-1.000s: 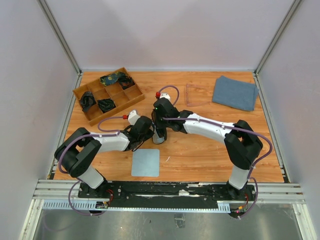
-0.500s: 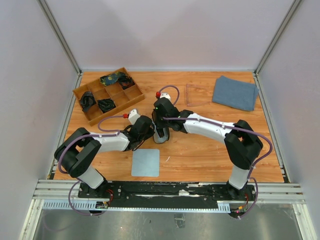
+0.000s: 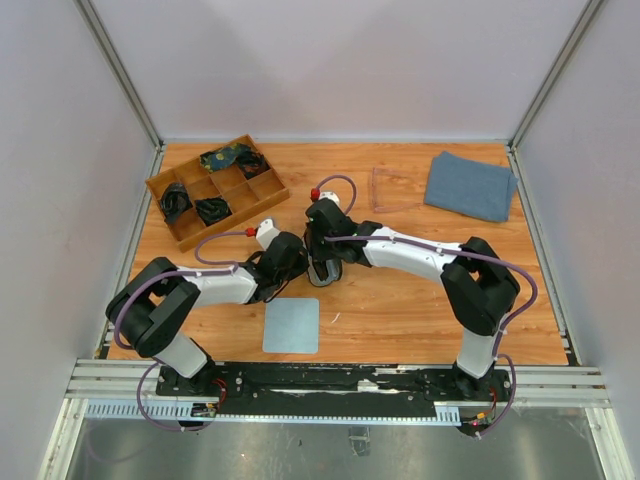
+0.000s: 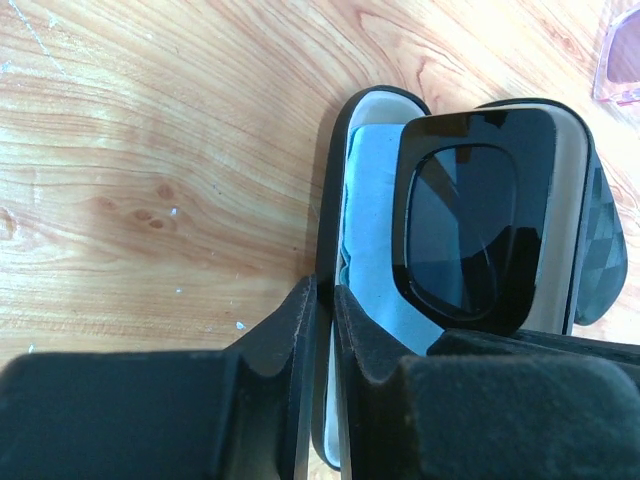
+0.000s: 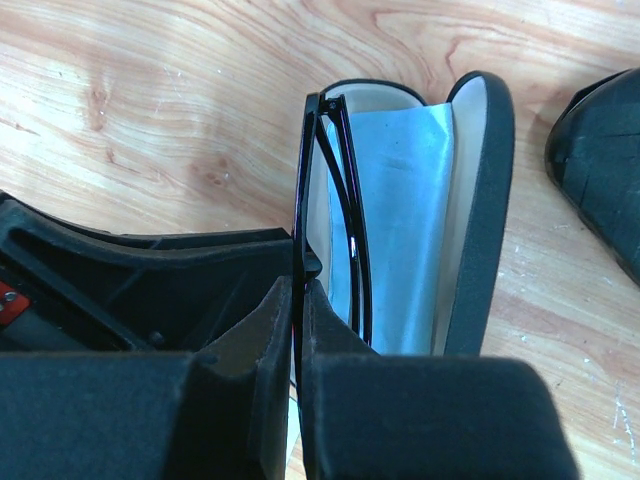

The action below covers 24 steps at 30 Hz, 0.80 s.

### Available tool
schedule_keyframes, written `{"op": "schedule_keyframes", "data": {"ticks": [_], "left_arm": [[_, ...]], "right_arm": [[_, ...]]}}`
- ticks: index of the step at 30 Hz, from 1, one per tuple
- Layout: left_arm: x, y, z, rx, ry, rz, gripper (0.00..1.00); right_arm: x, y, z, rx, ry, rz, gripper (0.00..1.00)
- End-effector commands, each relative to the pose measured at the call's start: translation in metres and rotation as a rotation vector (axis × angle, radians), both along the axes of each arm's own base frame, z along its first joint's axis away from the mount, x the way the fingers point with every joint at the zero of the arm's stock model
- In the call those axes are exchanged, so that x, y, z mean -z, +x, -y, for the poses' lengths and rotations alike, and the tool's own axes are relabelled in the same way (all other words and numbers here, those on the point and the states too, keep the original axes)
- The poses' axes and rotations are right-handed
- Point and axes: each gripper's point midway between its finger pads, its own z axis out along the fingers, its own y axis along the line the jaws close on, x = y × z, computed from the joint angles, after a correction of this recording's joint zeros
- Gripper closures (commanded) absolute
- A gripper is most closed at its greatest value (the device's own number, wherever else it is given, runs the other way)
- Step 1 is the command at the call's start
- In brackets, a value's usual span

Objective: Organize the sunglasses
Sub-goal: Place the sunglasses in the sunglasses case.

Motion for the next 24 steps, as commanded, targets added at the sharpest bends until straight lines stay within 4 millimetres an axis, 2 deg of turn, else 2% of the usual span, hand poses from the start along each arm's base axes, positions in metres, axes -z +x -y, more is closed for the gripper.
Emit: {"op": "schedule_keyframes", "data": {"ticks": [1,24], "left_arm": [[-0.0124,0.0018,0.0029,0.007,-0.016,0.049,0.84],[-0.0157,-0.0016,0.0066,0.054,-0.025,0.082,0.84]], "right_arm": [[0.006,0.0025,0.0033,0.039,0.007,-0.045,0.99],[0.0134,0.0076,-0.0015,0.034,0.047,-0.089,0.99]]}}
